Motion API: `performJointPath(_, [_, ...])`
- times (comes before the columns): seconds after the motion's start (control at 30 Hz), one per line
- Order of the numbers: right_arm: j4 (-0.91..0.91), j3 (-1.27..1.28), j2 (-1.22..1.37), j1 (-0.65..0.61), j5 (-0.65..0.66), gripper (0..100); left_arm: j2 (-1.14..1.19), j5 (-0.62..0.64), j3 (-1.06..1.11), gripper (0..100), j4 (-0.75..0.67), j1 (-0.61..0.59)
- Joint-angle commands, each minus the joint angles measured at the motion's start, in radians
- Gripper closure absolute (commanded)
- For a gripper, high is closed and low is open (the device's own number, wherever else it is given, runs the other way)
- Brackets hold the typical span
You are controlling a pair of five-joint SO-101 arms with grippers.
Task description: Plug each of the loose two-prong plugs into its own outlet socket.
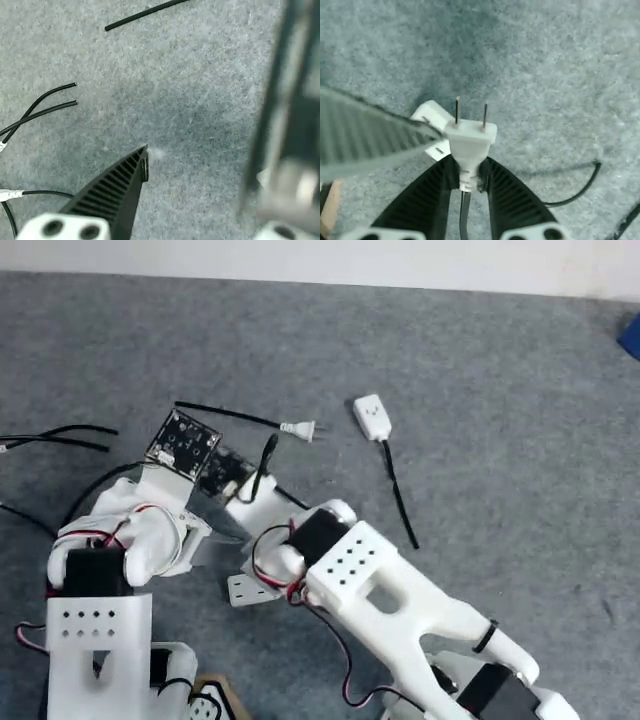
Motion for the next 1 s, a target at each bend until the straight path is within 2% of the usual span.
performJointPath(0.0, [-0.013, -0.005, -0.008, -0.041, 0.011, 99.2, -0.013, 0.006, -0.016, 56, 0.002, 0.016])
performJointPath(0.2, [-0.022, 0.004, -0.008, -0.091, 0.014, 99.2, -0.010, 0.005, 0.007, 56, -0.008, 0.012])
performJointPath(0.47, [0.016, 0.005, -0.163, -0.084, 0.061, 99.2, -0.010, 0.006, 0.160, 56, -0.129, 0.001])
performJointPath(0.7, [0.012, 0.048, -0.248, -0.091, 0.071, 99.2, -0.016, 0.006, 0.243, 56, -0.169, 0.002])
performJointPath(0.97, [-0.015, 0.056, -0.263, -0.087, 0.069, 99.2, -0.018, 0.046, 0.245, 56, -0.169, 0.031])
